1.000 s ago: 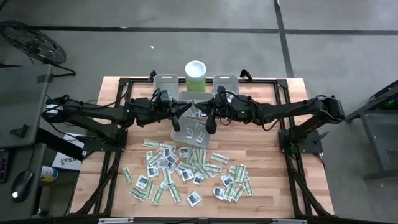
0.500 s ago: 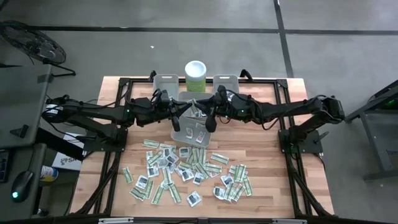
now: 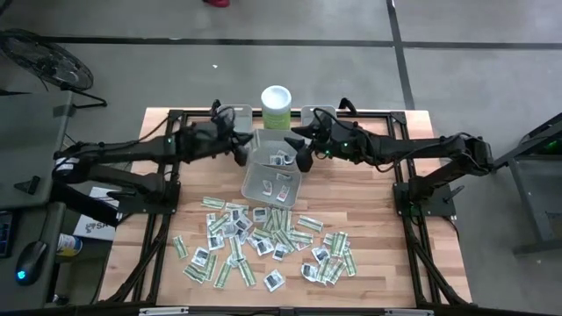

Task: Pick & Place First Aid Supplies
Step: Put the bandage pack into the left bin

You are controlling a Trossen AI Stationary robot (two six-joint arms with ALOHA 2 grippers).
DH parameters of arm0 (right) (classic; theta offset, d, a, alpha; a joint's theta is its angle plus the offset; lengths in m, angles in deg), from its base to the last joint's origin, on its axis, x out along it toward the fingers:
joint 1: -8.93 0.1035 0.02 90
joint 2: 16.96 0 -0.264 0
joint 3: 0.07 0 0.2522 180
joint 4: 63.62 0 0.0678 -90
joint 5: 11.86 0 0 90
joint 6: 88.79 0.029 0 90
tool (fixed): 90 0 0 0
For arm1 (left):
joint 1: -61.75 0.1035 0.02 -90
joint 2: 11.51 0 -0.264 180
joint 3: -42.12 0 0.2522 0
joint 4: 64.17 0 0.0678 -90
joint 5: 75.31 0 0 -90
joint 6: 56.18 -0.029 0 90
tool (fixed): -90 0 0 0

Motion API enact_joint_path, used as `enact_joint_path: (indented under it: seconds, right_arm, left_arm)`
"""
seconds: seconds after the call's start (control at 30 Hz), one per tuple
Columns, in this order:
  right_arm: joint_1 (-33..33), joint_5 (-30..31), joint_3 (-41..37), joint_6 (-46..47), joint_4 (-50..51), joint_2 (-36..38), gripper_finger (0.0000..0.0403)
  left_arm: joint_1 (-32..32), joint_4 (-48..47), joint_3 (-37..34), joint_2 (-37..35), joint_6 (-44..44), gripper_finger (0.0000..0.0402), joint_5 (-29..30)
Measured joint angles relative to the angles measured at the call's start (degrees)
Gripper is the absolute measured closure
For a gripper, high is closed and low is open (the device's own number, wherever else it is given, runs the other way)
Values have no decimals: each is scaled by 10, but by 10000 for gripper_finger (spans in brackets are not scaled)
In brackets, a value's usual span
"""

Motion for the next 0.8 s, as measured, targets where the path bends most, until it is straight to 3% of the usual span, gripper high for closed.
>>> enact_joint_path:
  seconds: [0.13,0.33,0.57,0.8]
  right_arm:
    - [0,1,0,-4,6,0,212]
    - [0,17,0,-3,27,0,212]
    - [0,29,0,1,39,0,212]
    - [0,49,0,1,43,0,212]
  left_arm:
    - [81,-58,0,13,13,401,-59]
    - [175,-75,0,39,53,401,-90]
    - [215,-92,0,72,177,401,-37]
    - [213,-97,0,106,207,401,9]
